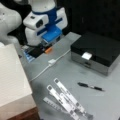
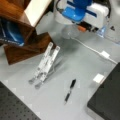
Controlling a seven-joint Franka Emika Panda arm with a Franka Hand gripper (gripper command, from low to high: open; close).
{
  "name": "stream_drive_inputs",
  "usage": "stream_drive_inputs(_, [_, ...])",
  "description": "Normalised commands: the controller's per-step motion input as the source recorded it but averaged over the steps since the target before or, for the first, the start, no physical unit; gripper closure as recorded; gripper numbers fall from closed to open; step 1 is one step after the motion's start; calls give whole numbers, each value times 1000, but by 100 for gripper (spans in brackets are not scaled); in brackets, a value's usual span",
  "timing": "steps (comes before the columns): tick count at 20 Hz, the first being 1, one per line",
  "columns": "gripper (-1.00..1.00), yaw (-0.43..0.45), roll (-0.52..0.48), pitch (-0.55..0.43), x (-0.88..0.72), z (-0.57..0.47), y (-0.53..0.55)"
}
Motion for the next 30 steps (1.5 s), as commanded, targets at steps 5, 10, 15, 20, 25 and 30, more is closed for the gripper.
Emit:
stream_drive_inputs(5, [-100, 329, -162, 368, -3, 30, -37])
stream_drive_inputs(10, [-100, 182, -156, 326, 179, 111, -155])
stream_drive_inputs(15, [-100, 132, -176, 257, 365, 219, -154])
stream_drive_inputs(20, [-100, 121, -555, 315, 448, 376, -109])
stream_drive_inputs(25, [-100, 94, -561, 419, 514, 387, 85])
stream_drive_inputs(30, [-100, -22, -531, 296, 543, 265, 133])
